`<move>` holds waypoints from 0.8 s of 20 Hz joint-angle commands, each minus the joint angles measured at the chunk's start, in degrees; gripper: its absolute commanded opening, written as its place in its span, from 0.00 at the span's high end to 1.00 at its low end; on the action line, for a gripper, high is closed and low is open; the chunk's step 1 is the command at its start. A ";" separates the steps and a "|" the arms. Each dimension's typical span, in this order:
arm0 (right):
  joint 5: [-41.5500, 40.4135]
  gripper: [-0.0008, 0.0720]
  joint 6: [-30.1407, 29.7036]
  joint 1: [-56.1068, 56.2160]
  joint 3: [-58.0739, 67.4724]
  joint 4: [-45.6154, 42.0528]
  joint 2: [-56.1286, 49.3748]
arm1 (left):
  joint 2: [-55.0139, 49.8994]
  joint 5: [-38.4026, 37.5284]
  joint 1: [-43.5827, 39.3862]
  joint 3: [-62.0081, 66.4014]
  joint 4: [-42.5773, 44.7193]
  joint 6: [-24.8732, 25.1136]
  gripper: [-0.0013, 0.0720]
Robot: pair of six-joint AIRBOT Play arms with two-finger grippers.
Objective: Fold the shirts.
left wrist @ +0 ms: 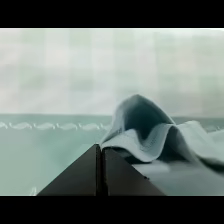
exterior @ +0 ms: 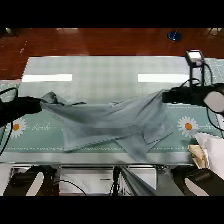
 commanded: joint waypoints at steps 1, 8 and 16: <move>-10.21 0.95 1.09 0.02 -1.11 2.27 -9.22 | -6.08 12.33 0.00 -2.80 -0.17 0.00 0.95; -10.64 0.95 1.07 0.02 -1.11 2.34 -20.35 | -21.64 14.32 -0.04 -2.75 -0.81 0.00 0.95; 2.91 0.25 -0.13 -0.02 6.88 -20.17 -9.99 | -19.82 -1.84 6.64 9.94 14.25 -0.02 0.34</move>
